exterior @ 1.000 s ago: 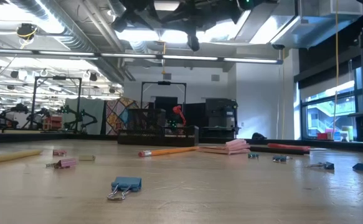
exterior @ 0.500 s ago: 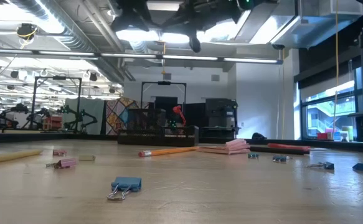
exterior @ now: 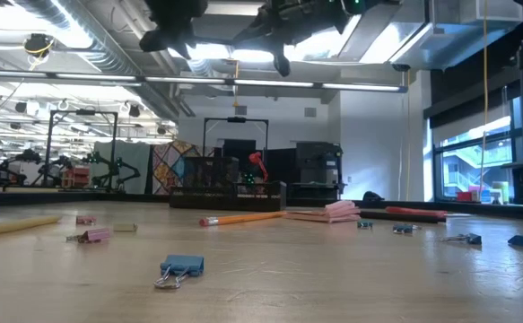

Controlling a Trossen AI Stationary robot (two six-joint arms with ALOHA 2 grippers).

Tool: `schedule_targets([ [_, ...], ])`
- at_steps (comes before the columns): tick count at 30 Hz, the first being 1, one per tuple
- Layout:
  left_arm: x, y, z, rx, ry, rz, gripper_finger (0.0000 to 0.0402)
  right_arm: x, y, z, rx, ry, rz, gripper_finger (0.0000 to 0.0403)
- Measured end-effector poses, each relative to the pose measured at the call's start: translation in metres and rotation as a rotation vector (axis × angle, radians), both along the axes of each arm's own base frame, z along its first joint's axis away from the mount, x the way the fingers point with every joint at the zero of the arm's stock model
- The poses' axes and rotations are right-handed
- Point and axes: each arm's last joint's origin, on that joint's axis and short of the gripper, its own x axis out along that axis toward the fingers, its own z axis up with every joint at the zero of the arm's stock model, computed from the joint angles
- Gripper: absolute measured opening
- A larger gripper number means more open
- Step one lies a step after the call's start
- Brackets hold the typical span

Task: Pick and place office supplies into organizer
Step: Put the black pen into the black desk organizer

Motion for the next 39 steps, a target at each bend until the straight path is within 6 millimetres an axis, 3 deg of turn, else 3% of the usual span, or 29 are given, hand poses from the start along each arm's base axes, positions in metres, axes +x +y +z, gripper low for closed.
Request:
schedule_targets([
  [9,-0.013,0.01,0.007,0.091,0.048,0.124,0.0143,-0.001,0.001,-0.003,0.012,0.037,0.003,0.0049],
  [16,-0.035,0.011,0.02,0.027,-0.266,0.236,0.0141,-0.002,0.001,-0.004,-0.003,0.044,0.011,0.0049],
  [20,-0.054,0.009,0.031,-0.038,-0.549,0.307,0.0139,-0.002,0.001,-0.004,-0.026,0.045,0.019,0.0049],
  [26,-0.084,0.004,0.037,-0.355,-0.997,0.363,0.0139,-0.002,0.0,-0.005,-0.097,0.052,-0.004,0.0049],
  [31,-0.09,0.004,0.036,-0.691,-1.2,0.294,0.0141,0.0,0.002,-0.003,-0.191,0.048,-0.031,0.0049],
  [39,-0.079,0.024,-0.014,-0.962,-1.328,0.162,0.0141,0.0,0.004,-0.001,-0.268,0.052,-0.034,0.0049],
])
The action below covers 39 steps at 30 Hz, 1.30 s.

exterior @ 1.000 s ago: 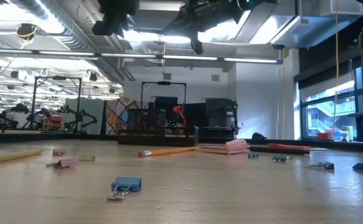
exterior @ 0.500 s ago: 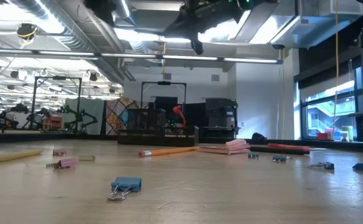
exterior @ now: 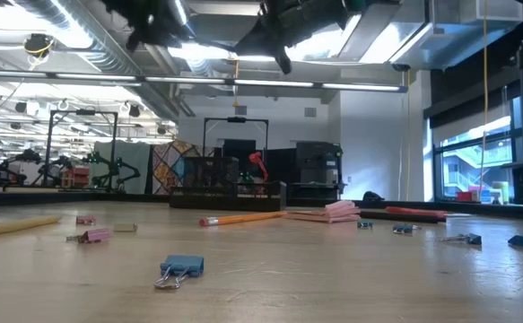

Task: Pick and place office supplies into organizer
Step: Put the black pen into the black desk organizer

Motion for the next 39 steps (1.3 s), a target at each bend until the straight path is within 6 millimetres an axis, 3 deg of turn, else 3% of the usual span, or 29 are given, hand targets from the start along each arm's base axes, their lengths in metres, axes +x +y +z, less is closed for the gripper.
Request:
schedule_targets([
  [4,-0.004,0.005,-0.018,-0.004,-0.026,-0.146,0.0141,-0.001,0.0,-0.003,-0.006,0.033,0.008,0.0049],
  [10,-0.006,0.002,-0.02,0.152,-0.005,-0.444,0.0141,-0.002,0.007,-0.008,-0.034,0.095,0.049,0.0049],
  [26,-0.005,-0.001,-0.023,0.076,-0.025,-0.481,0.0141,0.01,0.041,-0.007,-0.073,0.082,0.149,0.0049],
  [39,0.001,-0.005,-0.017,0.084,-0.094,-0.565,0.0137,0.012,0.044,-0.006,-0.092,0.068,0.168,0.0049],
])
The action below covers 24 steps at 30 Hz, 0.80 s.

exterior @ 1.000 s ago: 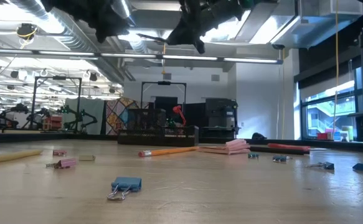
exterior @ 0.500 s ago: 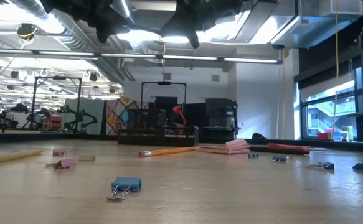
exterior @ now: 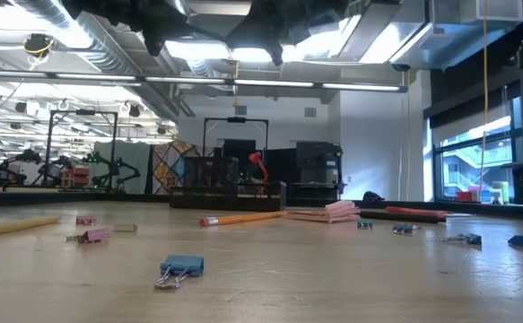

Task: Pick and place office supplies into organizer
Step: Put the black pen into the black desk organizer

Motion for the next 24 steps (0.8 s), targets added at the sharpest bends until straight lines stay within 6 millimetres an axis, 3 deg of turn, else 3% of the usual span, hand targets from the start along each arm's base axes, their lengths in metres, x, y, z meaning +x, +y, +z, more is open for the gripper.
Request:
schedule_targets([
  [14,-0.0001,-0.0001,0.0,0.007,-0.001,-0.007,0.0058,0.0001,0.001,-0.0003,0.002,0.004,0.003,0.0049],
  [24,0.0,-0.0002,-0.0001,0.007,-0.001,-0.009,0.0058,0.0003,0.0015,-0.0008,0.005,0.007,0.002,0.0049],
])
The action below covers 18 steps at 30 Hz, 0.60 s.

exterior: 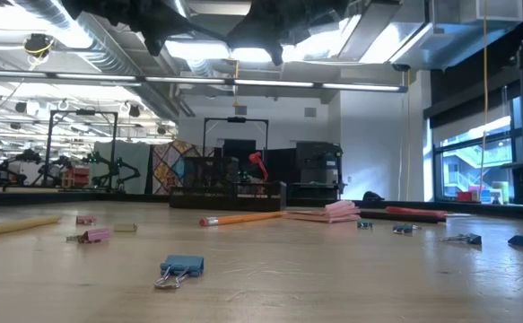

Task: Pick and place office supplies into organizer
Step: Put the black pen into the black desk organizer

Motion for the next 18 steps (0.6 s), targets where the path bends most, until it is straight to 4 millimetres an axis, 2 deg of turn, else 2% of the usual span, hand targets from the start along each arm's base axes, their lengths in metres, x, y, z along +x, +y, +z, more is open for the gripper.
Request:
schedule_targets([
  [8,0.0,0.0,0.0,0.001,0.0,0.0,0.0045,0.0,0.0001,-0.0003,-0.001,0.003,0.001,0.0049],
  [15,0.0,0.0,0.0,0.001,0.0,0.001,0.0047,0.0,0.0004,-0.0004,0.002,0.002,0.005,0.0049],
  [18,0.0,0.0002,0.0,0.002,0.001,0.005,0.006,0.0001,0.0004,-0.0004,0.002,0.002,0.005,0.0049],
])
